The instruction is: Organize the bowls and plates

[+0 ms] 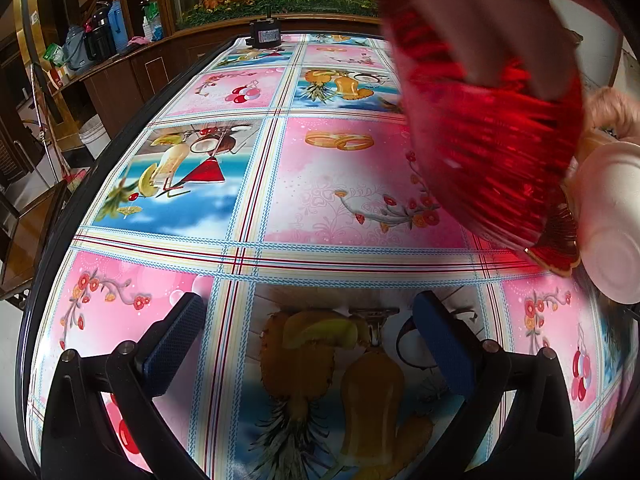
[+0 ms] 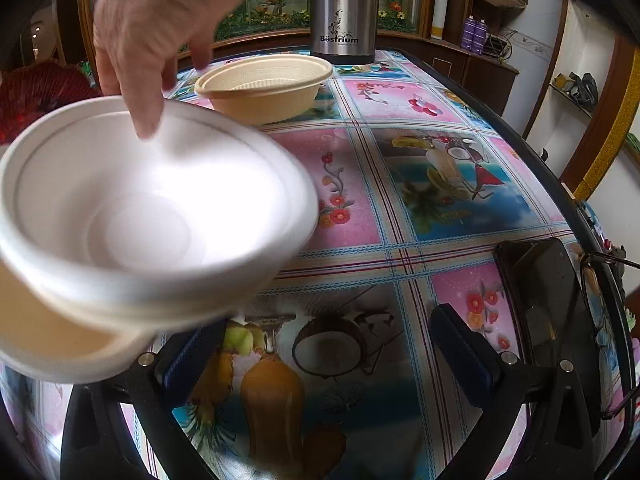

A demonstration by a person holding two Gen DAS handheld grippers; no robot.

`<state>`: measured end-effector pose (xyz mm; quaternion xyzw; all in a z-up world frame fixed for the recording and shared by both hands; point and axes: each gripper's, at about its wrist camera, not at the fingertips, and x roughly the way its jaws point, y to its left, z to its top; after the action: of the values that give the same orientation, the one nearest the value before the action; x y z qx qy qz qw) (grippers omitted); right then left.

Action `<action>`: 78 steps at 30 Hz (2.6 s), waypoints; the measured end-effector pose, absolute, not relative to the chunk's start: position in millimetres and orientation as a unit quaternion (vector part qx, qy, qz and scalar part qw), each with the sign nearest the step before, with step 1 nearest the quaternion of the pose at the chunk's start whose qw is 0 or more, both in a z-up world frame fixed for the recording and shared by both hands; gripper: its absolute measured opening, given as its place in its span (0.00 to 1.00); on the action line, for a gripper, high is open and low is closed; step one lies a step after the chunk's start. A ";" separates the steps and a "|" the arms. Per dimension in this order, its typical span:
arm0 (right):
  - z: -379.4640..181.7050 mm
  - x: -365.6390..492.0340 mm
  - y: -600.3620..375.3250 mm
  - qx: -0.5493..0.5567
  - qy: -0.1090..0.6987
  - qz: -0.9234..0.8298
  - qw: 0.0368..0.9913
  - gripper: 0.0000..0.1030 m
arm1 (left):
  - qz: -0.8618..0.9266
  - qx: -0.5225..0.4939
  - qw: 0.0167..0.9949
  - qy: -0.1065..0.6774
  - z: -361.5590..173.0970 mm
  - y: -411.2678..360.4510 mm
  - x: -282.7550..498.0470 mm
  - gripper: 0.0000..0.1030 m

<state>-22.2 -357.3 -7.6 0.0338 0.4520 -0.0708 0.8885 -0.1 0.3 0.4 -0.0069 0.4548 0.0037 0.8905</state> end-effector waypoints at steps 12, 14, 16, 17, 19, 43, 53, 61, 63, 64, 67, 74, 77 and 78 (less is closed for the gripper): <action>-8.2 -21.8 -357.8 0.034 0.451 -0.070 0.889 1.00 | 0.003 -0.008 0.890 0.455 0.6 0.9 -0.3 1.00; -8.2 -21.7 -357.7 0.034 0.451 -0.070 0.889 1.00 | 0.004 -0.007 0.891 0.455 -0.6 -0.4 1.2 1.00; -8.2 -21.7 -357.9 0.034 0.451 -0.070 0.889 1.00 | 0.004 -0.007 0.891 0.455 -0.5 -0.6 1.5 1.00; -8.2 -21.7 -357.6 0.034 0.451 -0.070 0.889 1.00 | 0.004 -0.007 0.890 0.455 -0.5 -2.4 -2.7 1.00; -9.1 -21.8 -359.8 0.034 0.451 -0.070 0.889 1.00 | 0.003 -0.008 0.891 0.455 -0.5 -2.6 -3.1 1.00; -9.5 -22.7 -358.5 0.034 0.452 -0.070 0.889 1.00 | 0.004 -0.007 0.891 0.455 -0.4 -0.3 0.0 1.00; -9.3 -22.5 -358.4 0.033 0.453 -0.071 0.888 1.00 | 0.004 -0.007 0.890 0.455 -0.4 -0.3 0.0 1.00; -8.7 -22.4 -358.5 0.037 0.447 -0.069 0.891 1.00 | 0.004 -0.006 0.890 0.455 -0.4 -0.3 -0.2 1.00; -8.7 -22.4 -358.5 0.037 0.447 -0.069 0.891 1.00 | 0.004 -0.006 0.890 0.455 -0.4 -0.4 -0.2 1.00; -8.7 -22.3 -358.4 0.037 0.447 -0.069 0.891 1.00 | 0.004 -0.006 0.890 0.455 -0.4 -0.4 -0.1 1.00; -9.0 -22.3 -358.8 0.037 0.447 -0.069 0.891 1.00 | 0.004 -0.006 0.890 0.455 -0.4 -0.4 -0.1 1.00; -8.3 -22.1 -358.5 0.037 0.446 -0.068 0.892 1.00 | 0.004 -0.006 0.890 0.455 -0.4 -0.4 -0.1 1.00; -8.2 -22.2 -358.5 0.038 0.446 -0.068 0.892 1.00 | 0.004 -0.006 0.890 0.455 -0.4 -0.4 -0.1 1.00; -8.3 -22.2 -358.6 0.038 0.446 -0.068 0.892 1.00 | 0.005 -0.006 0.890 0.455 -0.4 -0.4 -0.1 1.00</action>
<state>-22.2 -358.6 -8.3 0.0376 0.4457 -0.0684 0.8918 -0.1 -0.4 -0.4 -0.0056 0.4550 0.0045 0.8905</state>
